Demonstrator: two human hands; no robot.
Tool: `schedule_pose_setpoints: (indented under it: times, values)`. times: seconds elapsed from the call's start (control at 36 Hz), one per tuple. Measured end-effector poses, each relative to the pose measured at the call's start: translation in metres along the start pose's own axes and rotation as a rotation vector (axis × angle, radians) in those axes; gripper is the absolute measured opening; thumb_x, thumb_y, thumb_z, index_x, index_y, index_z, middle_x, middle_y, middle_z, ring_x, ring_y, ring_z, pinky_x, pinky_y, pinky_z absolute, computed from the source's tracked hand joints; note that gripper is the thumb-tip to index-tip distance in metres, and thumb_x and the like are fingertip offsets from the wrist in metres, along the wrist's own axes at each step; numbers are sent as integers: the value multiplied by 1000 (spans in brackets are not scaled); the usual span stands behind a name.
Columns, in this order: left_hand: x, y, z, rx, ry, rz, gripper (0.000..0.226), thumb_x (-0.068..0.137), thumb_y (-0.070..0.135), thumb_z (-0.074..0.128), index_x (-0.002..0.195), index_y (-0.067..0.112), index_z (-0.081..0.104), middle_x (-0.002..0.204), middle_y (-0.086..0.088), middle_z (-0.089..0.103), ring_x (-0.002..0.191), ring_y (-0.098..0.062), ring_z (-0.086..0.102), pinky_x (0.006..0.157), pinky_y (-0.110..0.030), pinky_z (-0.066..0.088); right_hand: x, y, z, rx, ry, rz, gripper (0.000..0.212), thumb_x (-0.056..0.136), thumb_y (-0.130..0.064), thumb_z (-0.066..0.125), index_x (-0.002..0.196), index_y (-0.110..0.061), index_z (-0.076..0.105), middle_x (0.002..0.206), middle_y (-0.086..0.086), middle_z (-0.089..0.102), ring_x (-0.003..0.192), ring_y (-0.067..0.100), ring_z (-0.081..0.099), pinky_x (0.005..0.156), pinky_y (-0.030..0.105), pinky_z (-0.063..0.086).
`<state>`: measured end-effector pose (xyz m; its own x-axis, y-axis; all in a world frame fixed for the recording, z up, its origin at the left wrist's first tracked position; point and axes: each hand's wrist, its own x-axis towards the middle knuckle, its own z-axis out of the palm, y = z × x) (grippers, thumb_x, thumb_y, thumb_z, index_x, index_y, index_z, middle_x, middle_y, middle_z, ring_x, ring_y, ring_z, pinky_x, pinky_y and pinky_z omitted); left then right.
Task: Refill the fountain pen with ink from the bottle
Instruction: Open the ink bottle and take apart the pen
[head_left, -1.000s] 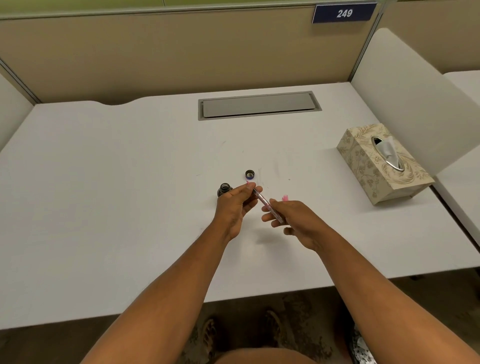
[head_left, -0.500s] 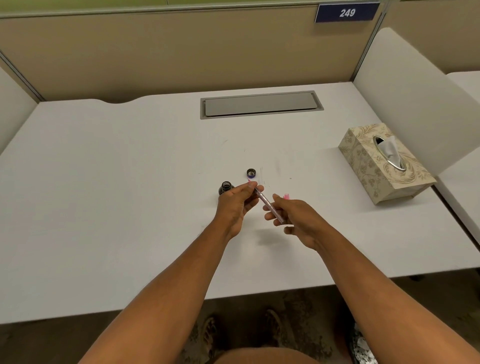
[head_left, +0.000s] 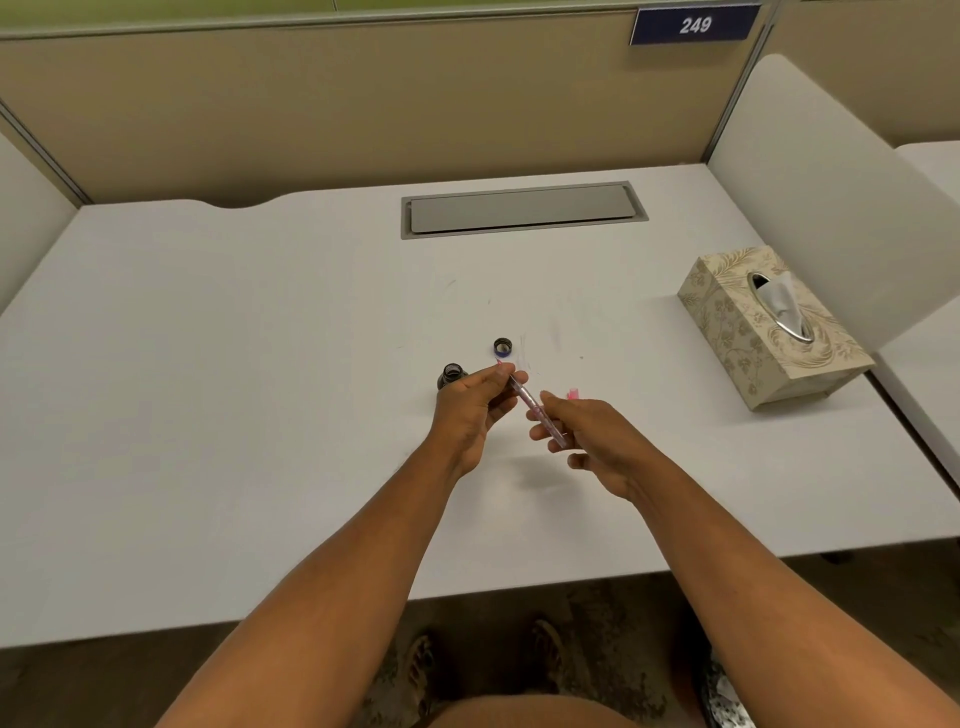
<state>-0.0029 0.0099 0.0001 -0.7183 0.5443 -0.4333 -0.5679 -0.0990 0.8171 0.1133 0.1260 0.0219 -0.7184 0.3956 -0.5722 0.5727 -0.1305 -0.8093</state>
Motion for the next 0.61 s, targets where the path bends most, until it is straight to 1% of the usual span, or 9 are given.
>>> schedule_pose_setpoints:
  times: [0.08,0.28,0.42,0.5,0.56,0.61]
  values:
    - [1,-1,0,9,0,-4,15,98,14,61,93,10,74,86,-1,78,88,-15,70,83,-26,56,0,0,1,1,-8,5,38,101,-44,47,102,-17,75,86,-5,74,77,13,56,73,31,37]
    - [1,0,-2,1,3,-2,17,99,13,60,90,10,74,84,0,78,87,-14,70,85,-28,56,2,2,1,0,10,-37,25,93,-38,64,99,-17,75,87,-4,74,78,15,57,73,33,39]
    - [0,-1,-4,-12,4,-9,16,99,13,60,92,9,74,86,-2,78,87,-15,70,87,-29,57,1,3,2,17,-2,-42,23,90,-38,69,98,-17,72,91,0,72,80,16,57,72,33,41]
    - [0,-1,-4,-20,2,-10,16,98,14,60,91,9,74,87,-4,78,88,-16,70,88,-31,57,-1,4,3,41,-13,-13,29,92,-43,65,102,-17,74,93,1,73,79,15,58,73,33,41]
    - [-1,-2,-5,-24,0,-10,16,98,14,61,90,10,75,88,-4,78,89,-16,70,86,-30,56,-2,5,3,63,-27,6,35,95,-47,58,103,-17,75,90,-2,74,77,14,57,72,32,41]
    - [-2,-3,-5,-25,-4,-12,16,98,14,61,90,10,75,88,-4,78,89,-16,70,84,-28,56,-2,6,4,78,-38,17,38,99,-46,53,103,-16,76,88,-3,74,76,13,56,71,31,40]
